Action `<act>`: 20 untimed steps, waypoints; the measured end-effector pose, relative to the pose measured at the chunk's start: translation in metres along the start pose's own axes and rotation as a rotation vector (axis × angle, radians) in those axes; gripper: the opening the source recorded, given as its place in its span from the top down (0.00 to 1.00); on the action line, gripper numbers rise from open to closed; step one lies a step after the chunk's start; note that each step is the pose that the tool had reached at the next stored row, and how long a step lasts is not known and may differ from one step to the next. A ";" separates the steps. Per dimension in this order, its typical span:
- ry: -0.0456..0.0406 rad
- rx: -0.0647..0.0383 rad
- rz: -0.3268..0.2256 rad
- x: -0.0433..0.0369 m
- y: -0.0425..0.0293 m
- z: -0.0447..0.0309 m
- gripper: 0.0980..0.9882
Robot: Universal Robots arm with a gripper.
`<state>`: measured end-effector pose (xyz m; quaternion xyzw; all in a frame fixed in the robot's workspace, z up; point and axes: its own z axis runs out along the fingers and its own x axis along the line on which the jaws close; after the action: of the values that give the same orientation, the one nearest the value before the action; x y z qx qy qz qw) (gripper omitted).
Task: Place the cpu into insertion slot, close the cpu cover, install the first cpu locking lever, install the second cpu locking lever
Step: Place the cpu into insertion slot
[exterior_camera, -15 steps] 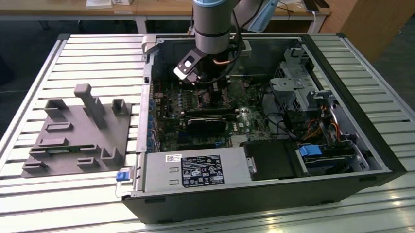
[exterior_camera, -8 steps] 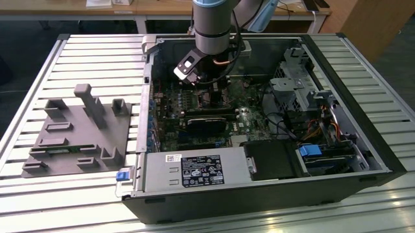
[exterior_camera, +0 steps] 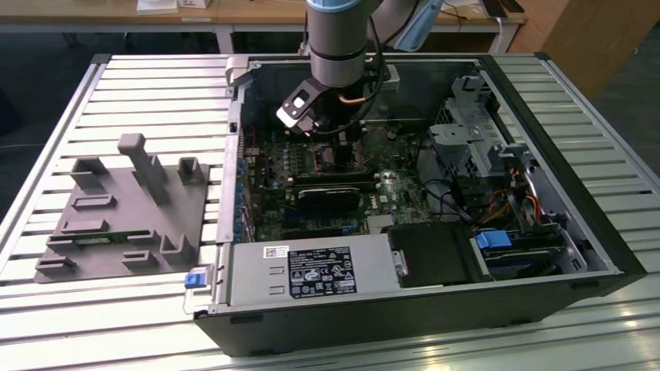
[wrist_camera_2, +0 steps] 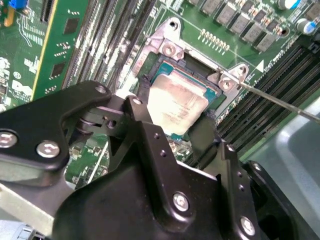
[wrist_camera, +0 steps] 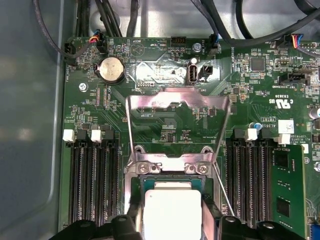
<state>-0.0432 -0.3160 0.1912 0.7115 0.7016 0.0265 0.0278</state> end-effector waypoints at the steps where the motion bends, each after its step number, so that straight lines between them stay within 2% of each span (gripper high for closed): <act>1: -0.0003 0.000 0.000 -0.0001 -0.0001 -0.0001 0.42; 11: -0.0007 0.000 0.000 -0.0002 0.0000 -0.0006 0.42; 20: -0.0007 0.000 0.000 -0.0002 0.0005 -0.0073 0.42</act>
<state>-0.0433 -0.3162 0.1985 0.7116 0.7015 0.0261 0.0279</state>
